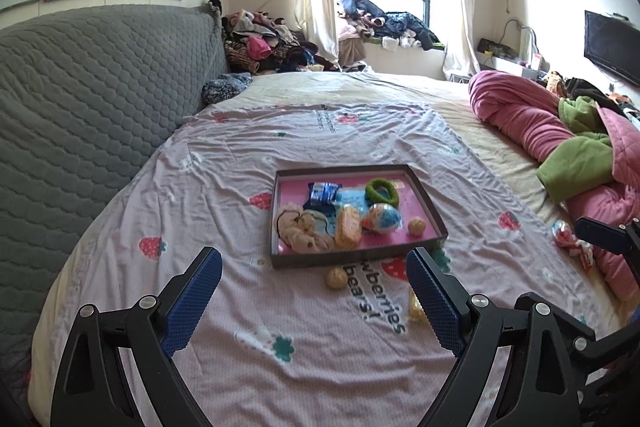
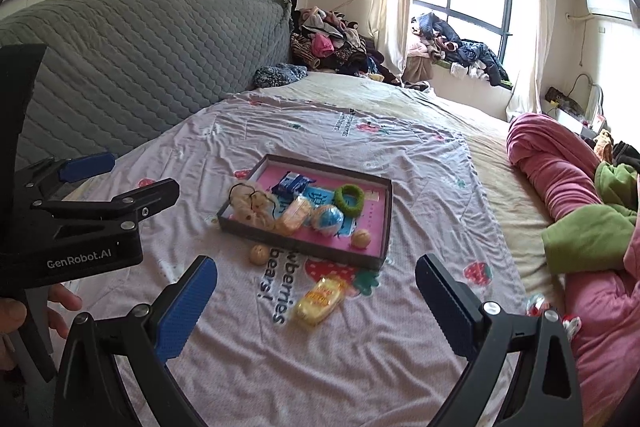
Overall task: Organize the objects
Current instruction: 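Move left gripper toward the walnut and right gripper toward the yellow bread packet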
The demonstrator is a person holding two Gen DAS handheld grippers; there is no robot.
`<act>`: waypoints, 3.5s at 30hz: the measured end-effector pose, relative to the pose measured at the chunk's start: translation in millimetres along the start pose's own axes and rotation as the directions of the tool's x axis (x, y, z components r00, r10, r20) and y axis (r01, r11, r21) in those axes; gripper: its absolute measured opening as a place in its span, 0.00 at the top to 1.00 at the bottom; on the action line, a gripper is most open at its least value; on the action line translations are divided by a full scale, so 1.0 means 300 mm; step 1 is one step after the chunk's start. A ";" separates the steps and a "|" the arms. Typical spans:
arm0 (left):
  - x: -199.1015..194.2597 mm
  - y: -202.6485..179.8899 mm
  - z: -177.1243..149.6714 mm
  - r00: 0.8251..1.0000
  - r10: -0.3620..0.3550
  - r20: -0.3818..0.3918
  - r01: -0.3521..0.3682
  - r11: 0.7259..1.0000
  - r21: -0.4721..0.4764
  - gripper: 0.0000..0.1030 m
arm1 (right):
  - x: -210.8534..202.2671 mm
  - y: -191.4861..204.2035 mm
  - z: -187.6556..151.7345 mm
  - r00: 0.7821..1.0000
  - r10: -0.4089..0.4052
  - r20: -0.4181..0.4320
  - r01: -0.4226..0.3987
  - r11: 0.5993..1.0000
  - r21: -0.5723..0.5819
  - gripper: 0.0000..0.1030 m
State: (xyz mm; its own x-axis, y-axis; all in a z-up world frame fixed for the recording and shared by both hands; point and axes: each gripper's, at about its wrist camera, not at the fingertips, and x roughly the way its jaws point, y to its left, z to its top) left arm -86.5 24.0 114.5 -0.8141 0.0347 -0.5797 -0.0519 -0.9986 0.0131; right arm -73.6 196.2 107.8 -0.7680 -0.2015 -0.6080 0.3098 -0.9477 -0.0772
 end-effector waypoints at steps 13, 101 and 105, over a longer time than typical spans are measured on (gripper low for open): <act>-0.036 0.009 -0.149 0.999 0.005 -0.040 -0.005 1.000 -0.001 0.09 | -0.020 0.066 -0.137 0.999 0.016 -0.045 -0.016 1.000 0.006 0.03; 0.709 -0.041 -0.246 0.965 -0.040 -0.261 0.039 0.999 -0.008 0.09 | 0.656 -0.047 -0.294 0.965 0.031 -0.259 0.006 0.990 0.141 0.03; 0.733 -0.040 -0.241 0.964 -0.045 -0.264 0.042 0.999 -0.018 0.09 | 0.678 -0.045 -0.288 0.965 0.034 -0.261 0.003 0.990 0.141 0.03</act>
State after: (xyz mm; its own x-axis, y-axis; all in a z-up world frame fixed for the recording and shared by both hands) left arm -223.1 40.5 -72.1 -0.6296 0.0680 -0.7740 -0.0756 -0.9968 -0.0260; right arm -185.5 189.4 -83.3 -0.5841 -0.1625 -0.7953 0.2259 -0.9736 0.0331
